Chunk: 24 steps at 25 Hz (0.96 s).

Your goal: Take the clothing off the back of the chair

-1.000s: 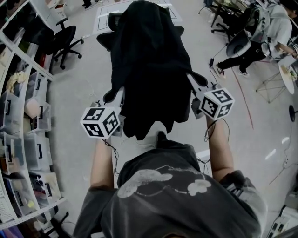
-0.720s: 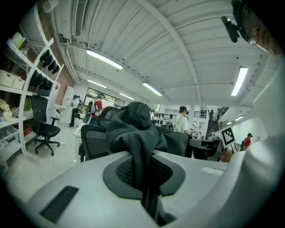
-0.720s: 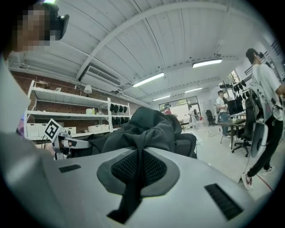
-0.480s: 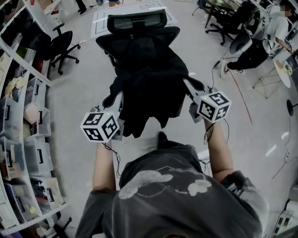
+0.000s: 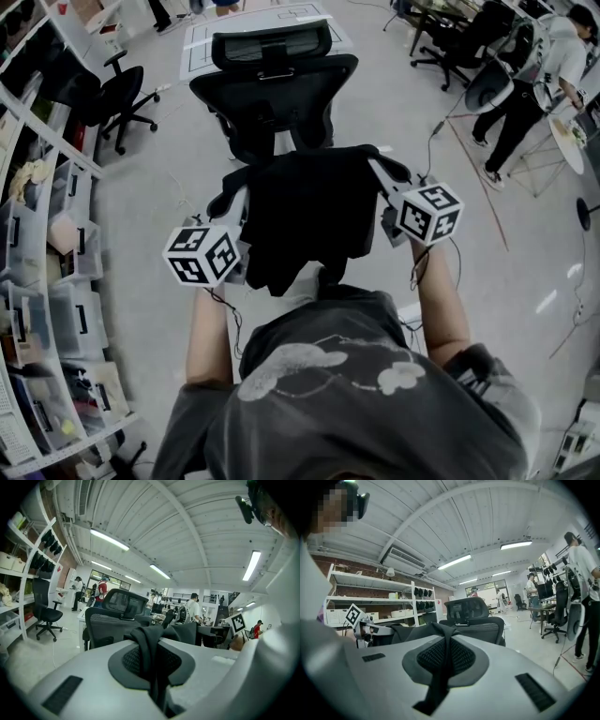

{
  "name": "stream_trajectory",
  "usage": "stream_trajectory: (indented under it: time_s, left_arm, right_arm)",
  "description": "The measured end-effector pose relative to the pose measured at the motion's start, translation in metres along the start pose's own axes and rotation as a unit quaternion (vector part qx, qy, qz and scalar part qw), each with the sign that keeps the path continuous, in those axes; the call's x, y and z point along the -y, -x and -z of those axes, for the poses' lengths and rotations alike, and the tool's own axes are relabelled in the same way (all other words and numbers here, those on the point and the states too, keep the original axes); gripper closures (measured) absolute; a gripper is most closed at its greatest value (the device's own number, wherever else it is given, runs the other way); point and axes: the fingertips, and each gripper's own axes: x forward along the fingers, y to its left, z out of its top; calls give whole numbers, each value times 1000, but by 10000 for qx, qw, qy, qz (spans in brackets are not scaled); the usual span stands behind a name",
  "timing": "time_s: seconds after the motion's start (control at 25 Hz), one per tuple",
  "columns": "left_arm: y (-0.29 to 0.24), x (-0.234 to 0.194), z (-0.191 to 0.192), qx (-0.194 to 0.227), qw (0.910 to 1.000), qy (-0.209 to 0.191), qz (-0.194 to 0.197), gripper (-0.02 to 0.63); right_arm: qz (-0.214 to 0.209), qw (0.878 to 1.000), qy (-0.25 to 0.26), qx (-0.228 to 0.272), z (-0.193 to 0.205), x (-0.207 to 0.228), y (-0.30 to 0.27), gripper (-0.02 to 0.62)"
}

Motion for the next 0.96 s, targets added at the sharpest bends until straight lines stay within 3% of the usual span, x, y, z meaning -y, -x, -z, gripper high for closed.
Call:
stream_trajectory:
  time_s: [0.96]
  left_arm:
    - [-56,-14,-27,-5,9996,-84,-268,600]
  right_arm:
    - [-401,9992,71,28,-21,48,-47,597]
